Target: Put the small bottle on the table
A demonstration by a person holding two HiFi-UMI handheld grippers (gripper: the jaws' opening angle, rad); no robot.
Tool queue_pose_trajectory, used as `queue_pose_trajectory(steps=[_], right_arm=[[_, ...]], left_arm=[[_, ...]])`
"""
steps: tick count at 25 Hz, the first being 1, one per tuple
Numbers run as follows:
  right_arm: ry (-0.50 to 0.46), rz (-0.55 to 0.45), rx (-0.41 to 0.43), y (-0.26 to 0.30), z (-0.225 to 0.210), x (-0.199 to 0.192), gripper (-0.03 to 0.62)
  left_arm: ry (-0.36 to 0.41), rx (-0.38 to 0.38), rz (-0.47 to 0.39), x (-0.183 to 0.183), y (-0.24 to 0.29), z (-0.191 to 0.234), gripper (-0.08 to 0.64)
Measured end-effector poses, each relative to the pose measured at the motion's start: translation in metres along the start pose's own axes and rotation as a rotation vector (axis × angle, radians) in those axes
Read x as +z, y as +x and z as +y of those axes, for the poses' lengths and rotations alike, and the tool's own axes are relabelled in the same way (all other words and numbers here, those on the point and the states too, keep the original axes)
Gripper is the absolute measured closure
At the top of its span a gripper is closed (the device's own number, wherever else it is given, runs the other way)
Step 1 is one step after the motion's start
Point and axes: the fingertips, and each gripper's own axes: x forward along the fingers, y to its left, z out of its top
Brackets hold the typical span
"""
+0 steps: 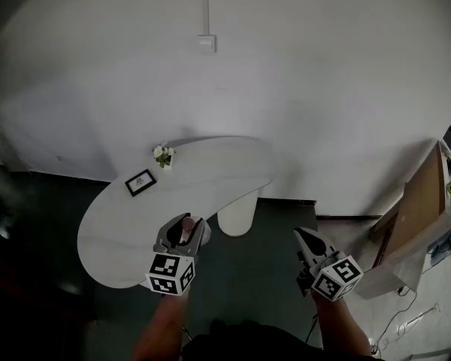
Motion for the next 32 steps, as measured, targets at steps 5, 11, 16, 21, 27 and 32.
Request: queue_pose_trajectory(steps=[5, 11, 16, 21, 27, 32], right_arm=[[0.002, 0.005, 0.022, -0.004, -0.005, 0.003, 0.583], [-0.04, -0.031, 0.007, -0.013, -0.013, 0.012, 0.583], [-0.012, -0.027, 0.041, -0.027, -0.022, 0.014, 0.583], [-0.03, 0.015, 0.058, -0.043, -0.034, 0.01, 0.581], [-0.039, 0.018, 0.05, -0.048, -0.047, 0.006, 0.581], [-0.009, 0.049, 0.053, -0.039, -0.058, -0.008, 0.581]], left_arm=[[-0.004, 0.001, 0.007, 0.0, 0.004, -0.011, 0.417], [-0.007, -0.004, 0.017, -0.003, 0.008, -0.024, 0.417], [-0.002, 0.0, 0.03, -0.002, 0.017, -0.04, 0.417], [-0.027, 0.0, 0.054, -0.011, 0.028, -0.058, 0.417], [-0.043, -0.019, 0.072, -0.017, 0.041, -0.074, 0.417], [-0.043, -0.018, 0.079, -0.02, 0.056, -0.069, 0.417]])
